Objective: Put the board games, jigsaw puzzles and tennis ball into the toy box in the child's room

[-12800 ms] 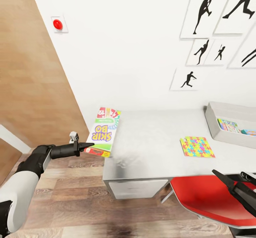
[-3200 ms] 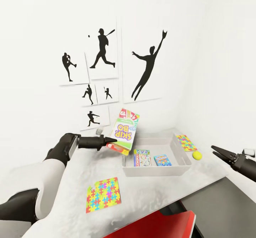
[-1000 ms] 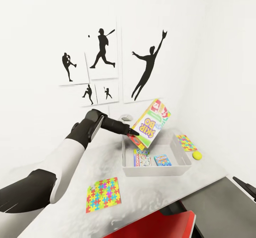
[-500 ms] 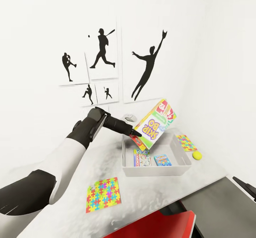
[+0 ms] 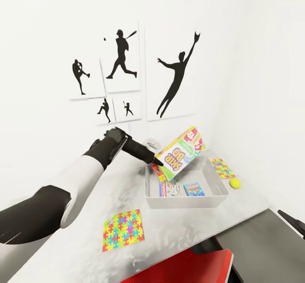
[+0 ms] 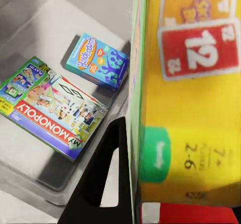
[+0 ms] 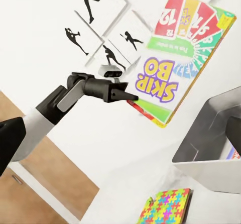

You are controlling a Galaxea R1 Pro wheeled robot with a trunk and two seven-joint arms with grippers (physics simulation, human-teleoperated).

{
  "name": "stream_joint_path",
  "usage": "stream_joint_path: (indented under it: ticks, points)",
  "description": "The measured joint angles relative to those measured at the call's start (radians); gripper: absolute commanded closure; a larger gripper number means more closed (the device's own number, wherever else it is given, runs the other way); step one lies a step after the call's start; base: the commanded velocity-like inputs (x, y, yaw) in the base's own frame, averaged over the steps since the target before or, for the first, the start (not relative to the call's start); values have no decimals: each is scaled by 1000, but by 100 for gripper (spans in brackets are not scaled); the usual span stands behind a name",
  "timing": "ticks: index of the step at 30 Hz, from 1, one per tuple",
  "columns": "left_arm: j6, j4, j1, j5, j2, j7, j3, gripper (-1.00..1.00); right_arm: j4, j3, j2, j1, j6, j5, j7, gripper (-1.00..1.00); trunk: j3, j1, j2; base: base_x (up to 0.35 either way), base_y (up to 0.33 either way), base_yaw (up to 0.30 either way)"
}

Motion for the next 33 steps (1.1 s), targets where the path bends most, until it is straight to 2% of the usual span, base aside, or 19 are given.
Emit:
stream_joint_path:
  ticks: [3,5,10,18,26,33]
  points:
    - [-3,4,-3,-43,-7,-4,1,100,-1,-1,-1,0,1,0,7,-100,-5,0,0,0,0,0]
    - [-3,4,-3,-53,-13,-11,1,100,-1,-1,-1,0,4,-1,17,-100,-8,0,0,0,0,0]
    - [-5,5,-17,-66,-26,-26,2,100,-1,0,-1,0,9,-2,56,-100,-16,0,0,0,0,0]
    - [-6,4,-47,-74,-35,-29,2,100,-1,0,-2,0,11,-2,72,-100,-29,0,0,0,0,0]
    - [-7,6,-70,-141,-44,-49,-58,100,-1,0,-3,0,11,-2,73,-100,-42,0,0,0,0,0]
    - [-51,11,-71,-153,-42,-63,-85,100,-1,0,-3,0,10,-2,73,-100,-54,0,0,0,0,0]
